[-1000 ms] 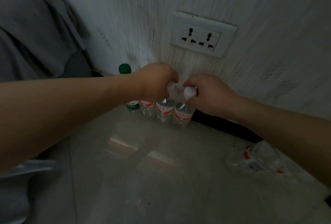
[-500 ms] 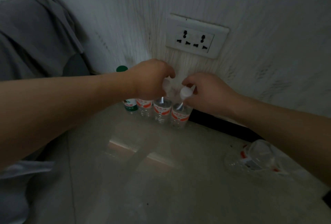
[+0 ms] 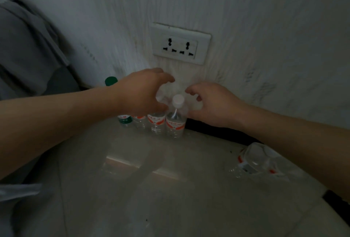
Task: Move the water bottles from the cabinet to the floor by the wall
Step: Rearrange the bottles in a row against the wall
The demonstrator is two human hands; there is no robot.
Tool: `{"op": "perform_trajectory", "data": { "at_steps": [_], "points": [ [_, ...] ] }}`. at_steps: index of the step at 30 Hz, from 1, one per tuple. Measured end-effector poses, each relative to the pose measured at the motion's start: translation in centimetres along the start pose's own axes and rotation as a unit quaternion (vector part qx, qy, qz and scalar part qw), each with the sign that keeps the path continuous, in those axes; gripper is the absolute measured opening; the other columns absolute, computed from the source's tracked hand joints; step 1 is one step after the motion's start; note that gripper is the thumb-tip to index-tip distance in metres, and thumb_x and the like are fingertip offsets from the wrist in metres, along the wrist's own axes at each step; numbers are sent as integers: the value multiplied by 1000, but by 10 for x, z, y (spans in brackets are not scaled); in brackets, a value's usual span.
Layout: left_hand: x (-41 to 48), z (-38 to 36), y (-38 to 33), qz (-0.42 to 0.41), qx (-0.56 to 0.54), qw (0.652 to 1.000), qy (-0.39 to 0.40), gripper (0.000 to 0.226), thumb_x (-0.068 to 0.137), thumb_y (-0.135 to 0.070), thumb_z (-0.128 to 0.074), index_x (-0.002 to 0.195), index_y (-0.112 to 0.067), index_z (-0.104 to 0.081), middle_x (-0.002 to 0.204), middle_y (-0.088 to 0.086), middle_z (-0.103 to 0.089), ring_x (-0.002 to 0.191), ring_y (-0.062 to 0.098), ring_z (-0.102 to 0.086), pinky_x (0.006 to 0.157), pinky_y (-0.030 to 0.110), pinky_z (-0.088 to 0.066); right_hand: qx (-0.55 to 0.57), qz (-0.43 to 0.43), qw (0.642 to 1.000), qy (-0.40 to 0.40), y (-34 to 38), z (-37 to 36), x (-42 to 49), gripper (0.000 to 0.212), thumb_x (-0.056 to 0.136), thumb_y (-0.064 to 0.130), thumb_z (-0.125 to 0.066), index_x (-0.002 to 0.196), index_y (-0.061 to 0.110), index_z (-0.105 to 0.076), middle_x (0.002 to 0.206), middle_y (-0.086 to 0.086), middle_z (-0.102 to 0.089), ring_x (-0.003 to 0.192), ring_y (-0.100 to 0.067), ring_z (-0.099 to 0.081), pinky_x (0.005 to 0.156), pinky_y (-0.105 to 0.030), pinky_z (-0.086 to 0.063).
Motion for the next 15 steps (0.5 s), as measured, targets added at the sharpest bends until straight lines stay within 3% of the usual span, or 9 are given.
{"op": "perform_trajectory", "data": {
  "at_steps": [8,15],
  "points": [
    [5,-3,-50,-64,-20,998,-1,76,76,-48,-74,143,-29,-43,135,-7,-51,121,11,-49,98,25,-40,-10,-41,999,27,-43,18,-43,74,76,50,-74,139,23,-45,134,2,-51,115,-13,-51,85,-17,-33],
    [25,-28,-110,-125,-59,990,36,73,77,-48,-75,141,-31,-44,130,-11,-51,109,0,-45,86,16,-32,-1,-110,994,16,-96,40,-93,64,80,49,-70,135,24,-51,130,4,-54,107,-10,-56,85,-20,-39]
  ]
}}
Point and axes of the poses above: each hand's wrist, its own x-axis towards the middle knuckle, its own z-axis out of the back of the hand, y = z × x, the point moved 8 cm from there along x, towards the middle knuckle
